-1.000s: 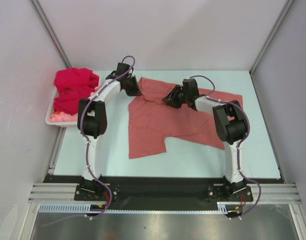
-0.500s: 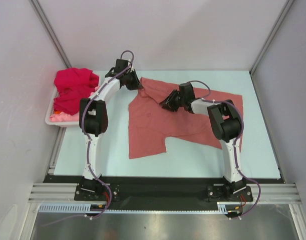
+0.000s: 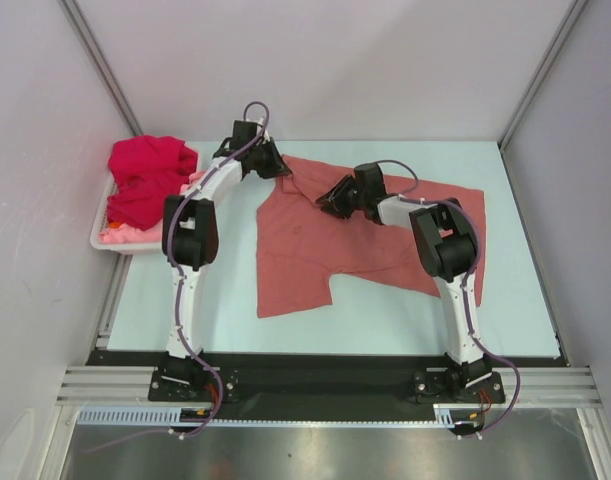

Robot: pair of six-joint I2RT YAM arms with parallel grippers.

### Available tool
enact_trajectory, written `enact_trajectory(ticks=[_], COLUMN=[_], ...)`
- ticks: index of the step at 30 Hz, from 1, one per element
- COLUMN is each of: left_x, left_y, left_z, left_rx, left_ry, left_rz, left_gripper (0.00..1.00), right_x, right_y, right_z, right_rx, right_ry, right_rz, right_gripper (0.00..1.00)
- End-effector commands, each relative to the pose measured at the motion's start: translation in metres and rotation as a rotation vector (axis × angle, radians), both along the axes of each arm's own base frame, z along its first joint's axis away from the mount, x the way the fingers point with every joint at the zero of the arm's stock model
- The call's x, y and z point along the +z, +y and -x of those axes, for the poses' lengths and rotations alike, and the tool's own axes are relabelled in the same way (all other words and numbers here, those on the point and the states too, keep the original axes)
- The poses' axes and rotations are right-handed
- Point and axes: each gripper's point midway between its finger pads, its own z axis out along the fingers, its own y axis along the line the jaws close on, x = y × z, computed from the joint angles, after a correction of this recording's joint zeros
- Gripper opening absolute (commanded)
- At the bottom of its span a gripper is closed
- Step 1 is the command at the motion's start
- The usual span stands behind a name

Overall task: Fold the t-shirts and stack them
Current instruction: Fold the tshirt

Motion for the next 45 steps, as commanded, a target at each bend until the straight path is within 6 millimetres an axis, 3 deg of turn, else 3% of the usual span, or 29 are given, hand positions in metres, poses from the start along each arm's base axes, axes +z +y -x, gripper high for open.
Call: enact_trajectory(ticks=[1,10,13,16,17,19,21,23,29,34,45], left_x=[0.041,0.058,0.058,0.057,0.053,0.054,0.051,0.053,0.055,0.054,0.032], left_y=[-0.002,-0.005,-0.004,-0.003,-0.003,-0.003,-0.002,-0.001,0.002,0.004,0.015], left_z=[-0.021,-0.017,-0.013,-0.009,-0.007,-0.004,-0.001,0.002,0.016,0.026,0.053], left_rx=[0.0,-0.003,-0.004,-0.006,-0.007,-0.007,-0.01,-0.011,0.001,0.004,0.002], left_ry=[-0.118,-0.142,-0.14,-0.13,-0.121,-0.118,-0.111,-0.113,-0.092,-0.076,-0.009], left_rz=[0.06,0.089,0.084,0.084,0.083,0.083,0.077,0.071,0.069,0.06,-0.01], left_gripper=[0.12,0.12,0.12,0.12,0.11,0.11,0.11,0.11,0.12,0.13,0.13], right_x=[0.01,0.004,0.003,0.005,0.007,0.018,0.021,0.042,0.04,0.043,0.048], right_y=[0.01,0.009,0.009,0.009,0.009,0.012,0.012,0.01,-0.012,-0.027,-0.026], right_z=[-0.016,-0.023,-0.026,-0.029,-0.03,-0.032,-0.027,-0.025,0.003,0.011,0.024], right_rx=[-0.047,-0.123,-0.133,-0.136,-0.135,-0.108,-0.073,-0.03,0.063,0.149,0.303], right_ry=[-0.035,-0.012,-0.005,0.0,-0.002,-0.013,0.008,-0.024,0.128,0.169,0.224], right_rz=[-0.03,-0.03,-0.042,-0.036,-0.041,-0.045,-0.019,0.001,0.025,0.052,-0.061], right_gripper=[0.39,0.37,0.31,0.19,0.09,0.0,0.0,0.0,0.0,0.0,0.08])
